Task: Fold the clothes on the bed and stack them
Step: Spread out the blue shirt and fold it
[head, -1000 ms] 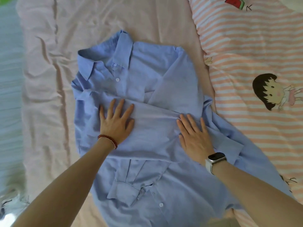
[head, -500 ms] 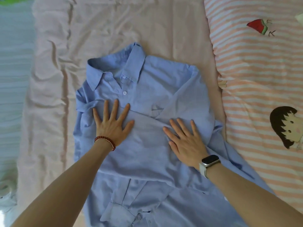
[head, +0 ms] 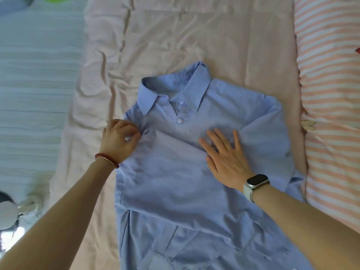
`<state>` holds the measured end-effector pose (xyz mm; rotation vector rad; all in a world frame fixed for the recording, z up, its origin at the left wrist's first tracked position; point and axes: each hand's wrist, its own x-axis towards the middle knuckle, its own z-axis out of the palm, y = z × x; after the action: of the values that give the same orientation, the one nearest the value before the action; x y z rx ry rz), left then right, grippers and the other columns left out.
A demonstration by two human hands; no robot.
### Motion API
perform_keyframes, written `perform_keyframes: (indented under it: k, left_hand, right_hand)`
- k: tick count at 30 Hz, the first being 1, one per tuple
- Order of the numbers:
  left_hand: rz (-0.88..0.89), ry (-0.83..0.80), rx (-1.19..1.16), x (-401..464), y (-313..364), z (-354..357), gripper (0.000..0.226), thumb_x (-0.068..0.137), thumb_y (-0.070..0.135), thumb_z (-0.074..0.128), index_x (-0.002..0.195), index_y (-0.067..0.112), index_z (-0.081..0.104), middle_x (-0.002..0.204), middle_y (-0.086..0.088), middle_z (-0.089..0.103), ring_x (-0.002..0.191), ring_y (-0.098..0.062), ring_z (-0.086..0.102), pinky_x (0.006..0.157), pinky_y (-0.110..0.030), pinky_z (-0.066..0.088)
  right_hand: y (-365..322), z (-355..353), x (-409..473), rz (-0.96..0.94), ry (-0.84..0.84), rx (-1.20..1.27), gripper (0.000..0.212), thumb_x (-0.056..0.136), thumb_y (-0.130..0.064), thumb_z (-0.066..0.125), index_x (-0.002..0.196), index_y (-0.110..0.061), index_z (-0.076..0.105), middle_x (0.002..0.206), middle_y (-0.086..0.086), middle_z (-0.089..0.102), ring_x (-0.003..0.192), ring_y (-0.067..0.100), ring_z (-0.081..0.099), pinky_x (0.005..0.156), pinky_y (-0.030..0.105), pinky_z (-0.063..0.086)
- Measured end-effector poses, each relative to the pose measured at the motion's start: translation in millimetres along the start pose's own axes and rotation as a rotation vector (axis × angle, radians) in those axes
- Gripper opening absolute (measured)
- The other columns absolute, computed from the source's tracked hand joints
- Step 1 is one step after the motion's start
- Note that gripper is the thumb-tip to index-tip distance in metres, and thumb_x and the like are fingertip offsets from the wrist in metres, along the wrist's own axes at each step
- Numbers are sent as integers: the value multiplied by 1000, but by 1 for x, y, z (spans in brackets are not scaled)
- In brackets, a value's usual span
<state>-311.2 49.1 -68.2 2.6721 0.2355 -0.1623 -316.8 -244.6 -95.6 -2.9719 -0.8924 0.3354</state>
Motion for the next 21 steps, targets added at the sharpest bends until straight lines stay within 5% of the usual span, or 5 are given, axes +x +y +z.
perform_keyframes:
  k: [4, 7, 11, 17, 21]
  left_hand:
    - [-3, -147, -207, 22, 0, -13, 49, 68, 52, 37, 77, 13, 66, 84, -4, 66, 91, -27, 57, 88, -35, 39]
    - [49, -308, 57, 27, -14, -11, 25, 83, 45, 54, 95, 25, 63, 82, 13, 63, 102, -17, 52, 93, -30, 26]
    - [63, -336, 248, 29, -25, -13, 15, 85, 32, 60, 94, 24, 69, 92, 6, 50, 106, -21, 46, 87, -33, 23]
    - [-120, -313, -405, 38, -20, -20, 23, 70, 43, 52, 63, 21, 59, 69, -1, 55, 79, -18, 48, 85, -35, 36]
    - [11, -193, 245, 45, -36, -11, 19, 87, 34, 54, 81, 21, 67, 89, -5, 63, 100, -28, 47, 93, -37, 26]
  right_hand:
    - [-4, 14, 1, 27, -156, -26, 52, 90, -36, 28, 135, -20, 48, 144, 10, 42, 132, 31, 40, 102, 64, 24]
    - [-5, 18, 3, 42, -184, -38, 53, 90, -37, 26, 137, -20, 45, 145, 9, 39, 133, 30, 38, 104, 64, 22]
    - [-5, 18, 5, 51, -166, -37, 53, 90, -37, 28, 137, -20, 45, 145, 10, 40, 133, 30, 38, 103, 64, 23]
    - [-6, 17, 5, 49, -182, -42, 53, 90, -38, 28, 136, -20, 46, 145, 10, 40, 133, 31, 38, 104, 64, 23]
    - [-8, 12, 6, 60, -179, -32, 54, 89, -40, 27, 135, -20, 48, 143, 11, 43, 131, 32, 41, 102, 65, 26]
